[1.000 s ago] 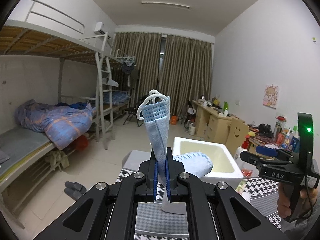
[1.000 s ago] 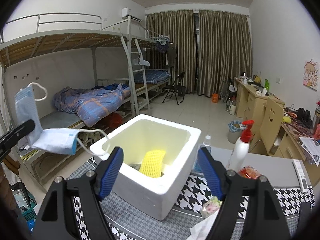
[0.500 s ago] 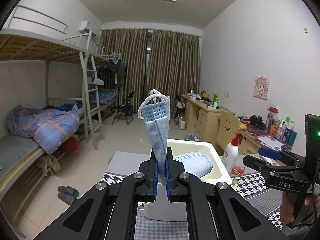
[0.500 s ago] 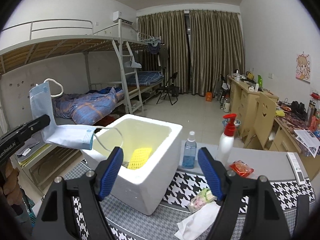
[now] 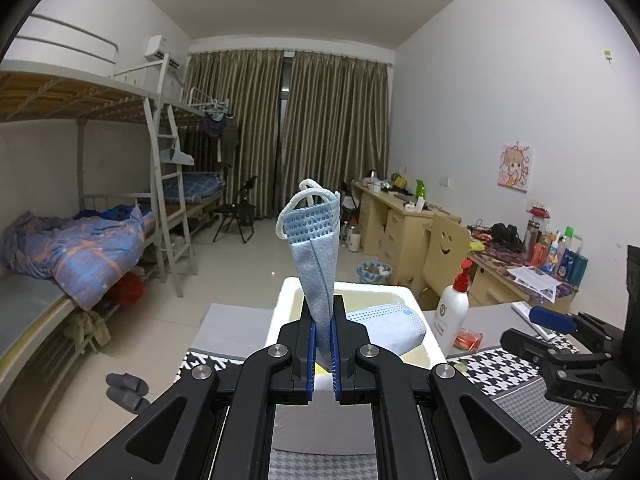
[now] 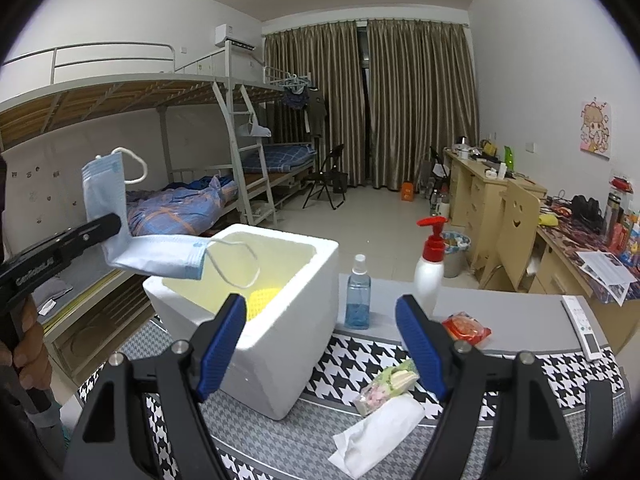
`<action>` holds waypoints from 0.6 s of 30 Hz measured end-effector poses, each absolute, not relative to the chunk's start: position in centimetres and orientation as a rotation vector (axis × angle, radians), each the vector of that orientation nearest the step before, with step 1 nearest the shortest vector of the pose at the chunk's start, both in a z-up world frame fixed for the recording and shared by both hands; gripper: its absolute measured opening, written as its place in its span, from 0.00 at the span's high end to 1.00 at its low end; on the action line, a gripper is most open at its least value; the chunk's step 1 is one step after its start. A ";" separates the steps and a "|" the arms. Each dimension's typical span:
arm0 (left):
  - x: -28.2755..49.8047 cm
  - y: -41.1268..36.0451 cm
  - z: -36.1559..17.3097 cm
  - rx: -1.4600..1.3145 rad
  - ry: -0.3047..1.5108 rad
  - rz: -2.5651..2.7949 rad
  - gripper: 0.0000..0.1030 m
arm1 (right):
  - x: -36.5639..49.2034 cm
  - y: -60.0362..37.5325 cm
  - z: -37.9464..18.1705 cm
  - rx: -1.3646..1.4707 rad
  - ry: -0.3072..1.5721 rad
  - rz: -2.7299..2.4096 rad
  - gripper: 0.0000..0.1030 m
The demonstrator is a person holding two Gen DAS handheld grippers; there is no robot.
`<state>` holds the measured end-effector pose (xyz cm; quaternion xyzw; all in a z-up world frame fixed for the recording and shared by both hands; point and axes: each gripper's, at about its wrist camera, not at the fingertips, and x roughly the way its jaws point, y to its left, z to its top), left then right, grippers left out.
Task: Organize soft objects
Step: 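Move the mask over the foam box and open the left gripper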
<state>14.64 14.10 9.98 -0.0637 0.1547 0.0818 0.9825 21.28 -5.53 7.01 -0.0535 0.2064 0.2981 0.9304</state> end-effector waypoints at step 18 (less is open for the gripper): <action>19.2 13.9 9.1 -0.126 0.394 0.127 0.94 | 21.2 -7.5 6.4 -0.118 0.419 0.557 0.22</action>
